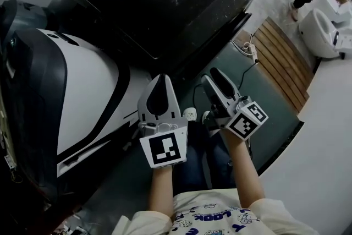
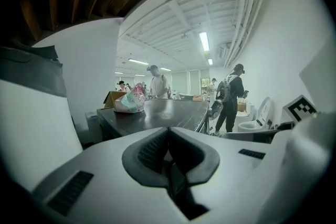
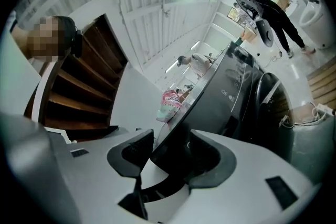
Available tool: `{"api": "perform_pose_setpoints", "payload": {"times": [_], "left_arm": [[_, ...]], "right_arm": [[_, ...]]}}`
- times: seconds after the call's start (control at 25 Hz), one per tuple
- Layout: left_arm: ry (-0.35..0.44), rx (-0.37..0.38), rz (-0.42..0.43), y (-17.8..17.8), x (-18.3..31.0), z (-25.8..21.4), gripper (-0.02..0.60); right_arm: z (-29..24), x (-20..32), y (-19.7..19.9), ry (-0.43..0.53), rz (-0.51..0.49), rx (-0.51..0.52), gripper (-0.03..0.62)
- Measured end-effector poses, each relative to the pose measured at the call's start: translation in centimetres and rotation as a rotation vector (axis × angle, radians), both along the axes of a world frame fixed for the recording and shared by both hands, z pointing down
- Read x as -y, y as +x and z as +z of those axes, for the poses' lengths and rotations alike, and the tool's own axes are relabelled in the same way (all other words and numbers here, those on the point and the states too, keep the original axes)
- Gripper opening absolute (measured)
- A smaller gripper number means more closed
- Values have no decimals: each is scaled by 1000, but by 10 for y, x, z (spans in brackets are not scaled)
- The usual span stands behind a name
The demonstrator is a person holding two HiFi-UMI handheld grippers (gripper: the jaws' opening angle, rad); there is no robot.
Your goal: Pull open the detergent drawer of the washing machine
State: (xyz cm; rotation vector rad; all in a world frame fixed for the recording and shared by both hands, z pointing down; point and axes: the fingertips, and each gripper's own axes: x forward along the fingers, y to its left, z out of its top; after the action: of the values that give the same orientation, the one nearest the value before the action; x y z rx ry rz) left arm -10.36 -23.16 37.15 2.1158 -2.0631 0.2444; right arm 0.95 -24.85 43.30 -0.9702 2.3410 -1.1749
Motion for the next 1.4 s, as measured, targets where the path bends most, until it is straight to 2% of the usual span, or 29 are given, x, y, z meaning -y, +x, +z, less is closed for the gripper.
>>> {"api": "perform_pose_setpoints", "payload": {"times": [0.68, 1.4], "left_arm": [[-60, -31, -18, 1, 7, 43, 14], [-104, -37, -6, 0, 5, 70, 14]], "right_arm": [[65, 22, -19, -102, -38, 251, 195], [94, 43, -30, -99, -49, 321, 196]]}}
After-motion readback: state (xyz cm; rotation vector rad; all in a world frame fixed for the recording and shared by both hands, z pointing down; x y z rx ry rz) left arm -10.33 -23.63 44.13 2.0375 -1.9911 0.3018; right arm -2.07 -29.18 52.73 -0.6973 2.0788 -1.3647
